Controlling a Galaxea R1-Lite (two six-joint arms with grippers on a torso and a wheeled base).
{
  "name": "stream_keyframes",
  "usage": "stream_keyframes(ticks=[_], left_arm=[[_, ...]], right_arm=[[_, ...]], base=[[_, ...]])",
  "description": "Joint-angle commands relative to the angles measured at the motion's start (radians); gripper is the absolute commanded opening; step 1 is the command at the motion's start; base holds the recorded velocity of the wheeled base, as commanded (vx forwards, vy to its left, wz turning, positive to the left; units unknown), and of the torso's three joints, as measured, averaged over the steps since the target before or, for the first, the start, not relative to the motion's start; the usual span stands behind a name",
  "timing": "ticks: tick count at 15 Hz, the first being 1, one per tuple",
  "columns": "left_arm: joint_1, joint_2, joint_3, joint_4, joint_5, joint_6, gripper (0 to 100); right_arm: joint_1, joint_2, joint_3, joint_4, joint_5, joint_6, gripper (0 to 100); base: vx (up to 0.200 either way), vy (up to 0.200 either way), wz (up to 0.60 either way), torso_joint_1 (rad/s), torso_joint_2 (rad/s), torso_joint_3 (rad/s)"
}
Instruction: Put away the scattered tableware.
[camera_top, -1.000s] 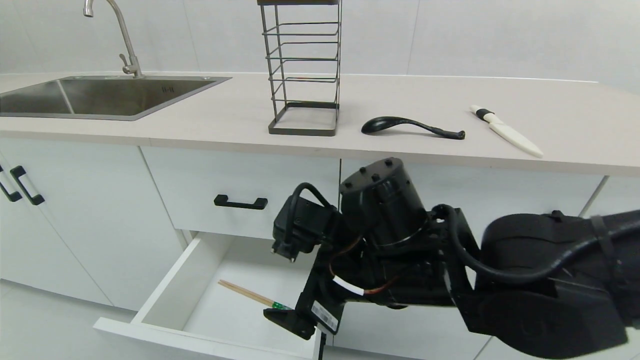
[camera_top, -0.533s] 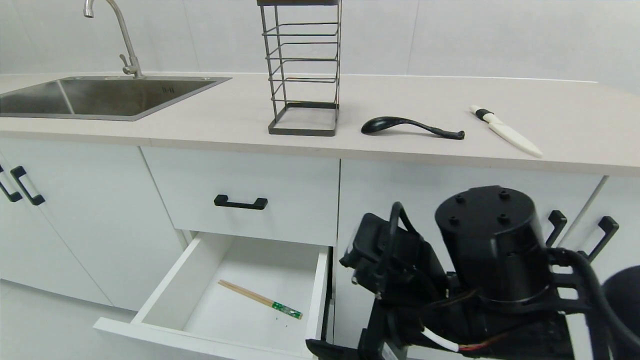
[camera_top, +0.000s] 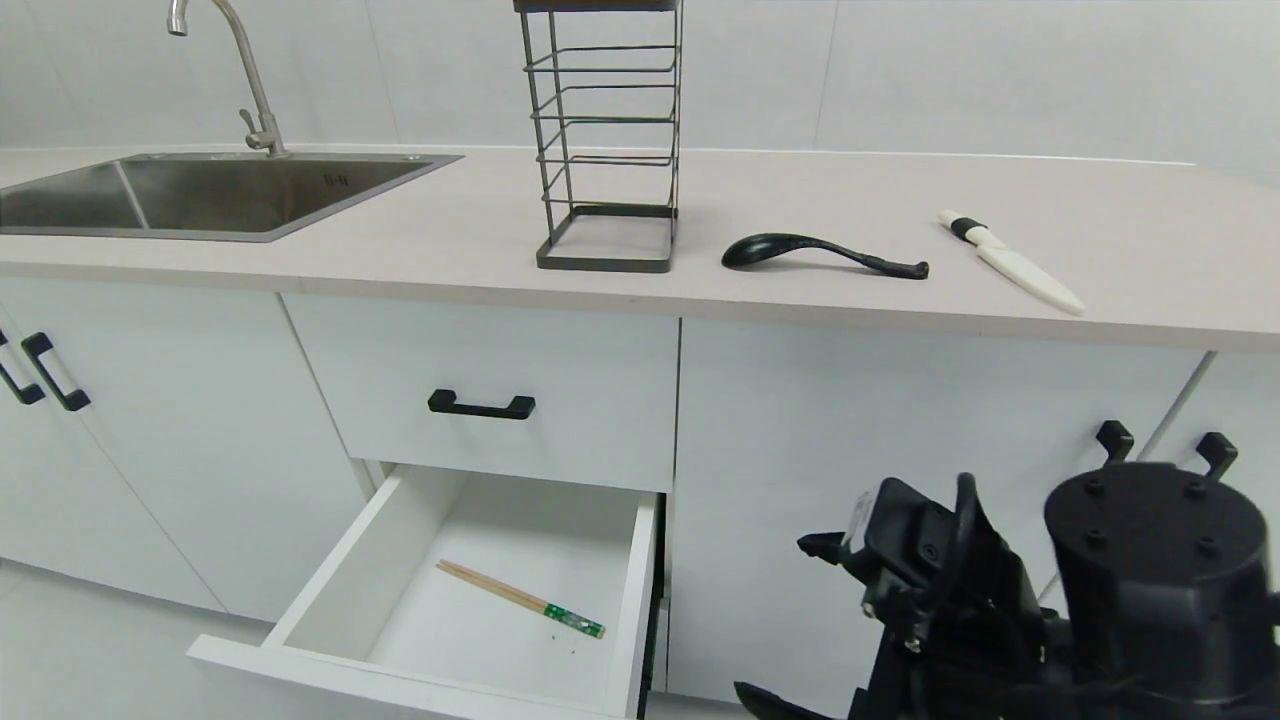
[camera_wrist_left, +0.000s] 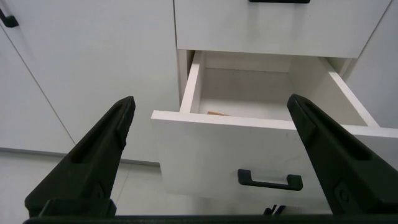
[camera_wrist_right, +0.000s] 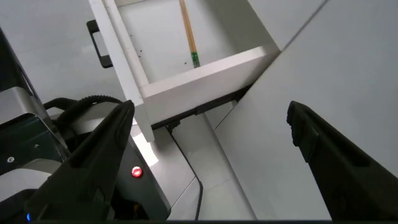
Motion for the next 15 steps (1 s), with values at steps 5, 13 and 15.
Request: stream_keyframes(ticks=[5,13,15], left_arm=[[0.0,0.001,0.0,-0.001,0.0,0.0,100],[0.0,0.001,0.0,-0.001,0.0,0.0,100],[0.0,0.001,0.0,-0.001,0.0,0.0,100]], right_arm=[[-0.025,-0.046,0.139,-0.069,-0.031,0.007,100],[-0.025,-0.044,0.139,-0.069,-0.029,0.008,100],[-0.025,-0.043,0.137,-0.069,-0.031,0.008,100]], base=[[0.0,0.0,0.0,0.0,0.0,0.0],[0.0,0.0,0.0,0.151,-0.28,-0.167],[0.0,0.0,0.0,0.151,-0.59,-0.256]])
